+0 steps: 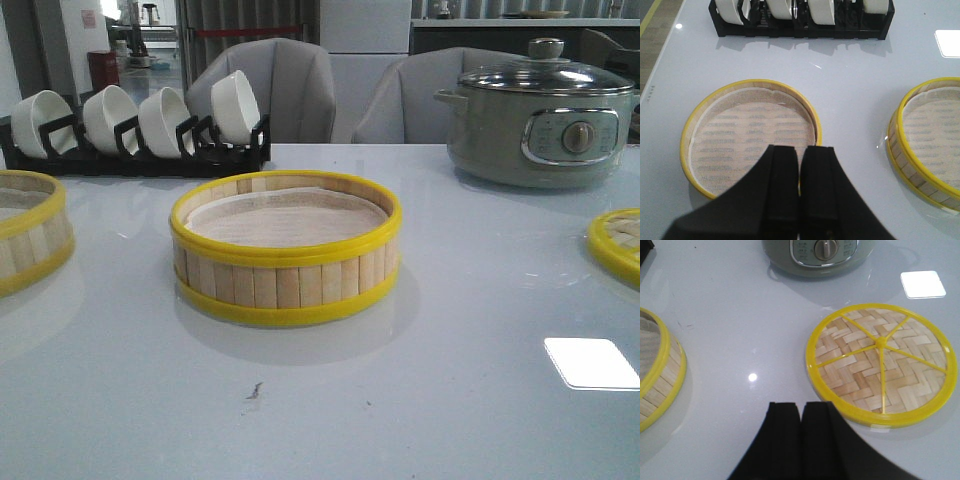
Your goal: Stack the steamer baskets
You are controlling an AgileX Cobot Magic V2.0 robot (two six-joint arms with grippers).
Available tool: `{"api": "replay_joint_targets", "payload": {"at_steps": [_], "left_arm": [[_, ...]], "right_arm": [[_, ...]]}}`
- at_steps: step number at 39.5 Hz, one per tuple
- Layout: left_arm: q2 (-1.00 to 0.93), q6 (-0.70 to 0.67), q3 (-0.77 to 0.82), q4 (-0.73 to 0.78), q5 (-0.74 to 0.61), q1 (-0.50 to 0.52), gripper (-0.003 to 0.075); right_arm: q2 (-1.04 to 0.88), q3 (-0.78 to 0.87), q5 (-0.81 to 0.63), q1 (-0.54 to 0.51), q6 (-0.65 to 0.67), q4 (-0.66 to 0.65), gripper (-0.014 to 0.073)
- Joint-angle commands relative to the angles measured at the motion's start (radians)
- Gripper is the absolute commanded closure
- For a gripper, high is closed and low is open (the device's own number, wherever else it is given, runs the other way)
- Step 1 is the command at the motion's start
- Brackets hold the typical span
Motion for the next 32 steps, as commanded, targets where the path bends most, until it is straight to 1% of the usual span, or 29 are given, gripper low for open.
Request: {"api": "replay_joint_targets", "payload": {"at_steps": [1, 6, 9, 12, 17, 19, 21, 22, 24, 27, 29, 32], "left_arm": [[-0.014, -0.001, -0.039, -0.009, -0.067, -0.007, 0.0635], [-0.014, -0.001, -0.039, -0.045, -0.063, -0.007, 0.0635], [-0.014, 0.001, -0.039, -0.089, -0.063, -0.007, 0.0635], [-0.014, 0.001, -0.039, -0.096, -0.063, -0.007, 0.0635], [-0.014, 0.055, -0.039, -0.110, -0.040, -0.007, 0.0634], [-0.014, 0.062, -0.039, -0.118, -0.031, -0.007, 0.0634], [-0.014, 0.065, -0.039, -0.123, -0.025, -0.007, 0.0634], [-0.014, 0.067, -0.039, -0.125, -0.025, -0.007, 0.0634], [-0.012, 0.067, -0.039, -0.132, -0.027, -0.007, 0.0634], [-0.006, 0.067, -0.039, -0.146, -0.028, -0.007, 0.0632], [0.001, 0.069, -0.039, -0.156, -0.019, -0.007, 0.0622], [0.020, 0.087, -0.039, -0.165, -0.008, -0.007, 0.0558]], "right_arm": [[-0.005, -0.038, -0.082, 0.002, -0.002, 0.034, 0.0545], [-0.005, -0.037, -0.095, 0.002, -0.002, 0.034, 0.0545], [-0.005, -0.037, -0.131, 0.002, -0.002, 0.038, 0.0545], [-0.005, -0.037, -0.132, 0.002, -0.002, 0.038, 0.0545], [-0.005, -0.037, -0.117, 0.002, -0.002, 0.045, 0.0530], [-0.005, -0.037, -0.104, 0.008, -0.002, 0.052, 0.0489], [-0.005, -0.037, -0.088, 0.014, -0.002, 0.052, 0.0418], [-0.005, -0.037, -0.080, 0.016, -0.002, 0.052, 0.0356], [-0.005, -0.037, -0.075, 0.016, -0.002, 0.051, 0.0261], [-0.005, -0.037, -0.081, 0.016, -0.002, 0.050, 0.0142], [-0.005, -0.037, -0.088, 0.016, -0.002, 0.050, 0.0118], [-0.005, -0.037, -0.092, 0.016, -0.002, 0.050, 0.0125]]}}
